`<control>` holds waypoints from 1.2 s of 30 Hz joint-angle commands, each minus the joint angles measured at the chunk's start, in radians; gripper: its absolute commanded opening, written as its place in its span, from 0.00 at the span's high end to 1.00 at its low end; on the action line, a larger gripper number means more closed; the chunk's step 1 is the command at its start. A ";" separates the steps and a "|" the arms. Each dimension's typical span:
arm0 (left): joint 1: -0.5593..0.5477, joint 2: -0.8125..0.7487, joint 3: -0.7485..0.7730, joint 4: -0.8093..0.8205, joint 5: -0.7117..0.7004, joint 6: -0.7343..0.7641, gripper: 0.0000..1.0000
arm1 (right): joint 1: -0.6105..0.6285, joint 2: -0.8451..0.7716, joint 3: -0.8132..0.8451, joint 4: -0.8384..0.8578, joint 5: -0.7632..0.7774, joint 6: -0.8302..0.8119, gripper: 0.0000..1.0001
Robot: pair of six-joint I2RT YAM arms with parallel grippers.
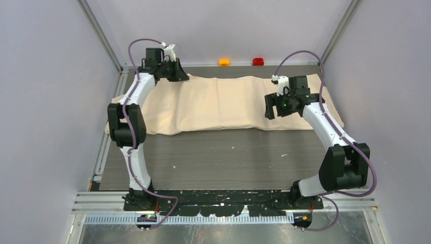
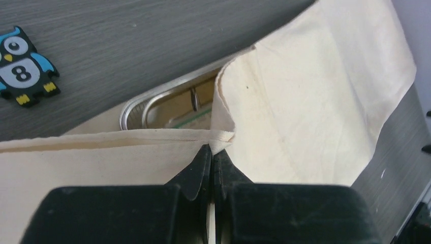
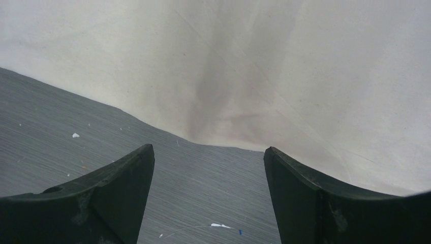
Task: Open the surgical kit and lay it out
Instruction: Open the surgical kit at the center of the board.
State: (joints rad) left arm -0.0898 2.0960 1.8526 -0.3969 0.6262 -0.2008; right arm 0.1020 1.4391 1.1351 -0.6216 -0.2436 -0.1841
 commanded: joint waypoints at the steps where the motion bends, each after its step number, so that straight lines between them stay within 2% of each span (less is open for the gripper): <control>1: -0.027 -0.193 -0.144 -0.047 0.007 0.181 1.00 | 0.005 0.004 0.092 0.020 -0.079 -0.041 0.17; 6: -0.049 -0.346 -0.387 -0.056 0.035 0.344 1.00 | 0.029 0.056 0.177 0.029 -0.198 -0.106 0.17; 13: -0.065 -0.483 -0.637 0.056 0.100 0.405 1.00 | 0.139 0.197 0.285 0.187 -0.263 -0.166 0.15; 18: -0.072 -0.510 -0.678 0.037 0.113 0.434 1.00 | 0.225 0.375 0.488 0.095 -0.241 -0.247 0.16; 22: -0.077 -0.523 -0.687 0.022 0.105 0.437 1.00 | 0.279 0.485 0.644 -0.035 -0.199 -0.385 0.16; 30: -0.079 -0.540 -0.688 -0.003 0.100 0.450 1.00 | 0.319 0.591 0.781 -0.168 -0.146 -0.616 0.16; 36: -0.081 -0.564 -0.690 -0.035 0.090 0.477 1.00 | 0.333 0.654 0.836 -0.191 -0.088 -0.721 0.16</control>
State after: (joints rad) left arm -0.1638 1.5970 1.1679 -0.4038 0.7002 0.2432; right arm 0.4263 2.0617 1.9045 -0.7757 -0.3786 -0.7876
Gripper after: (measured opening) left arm 0.018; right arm 0.840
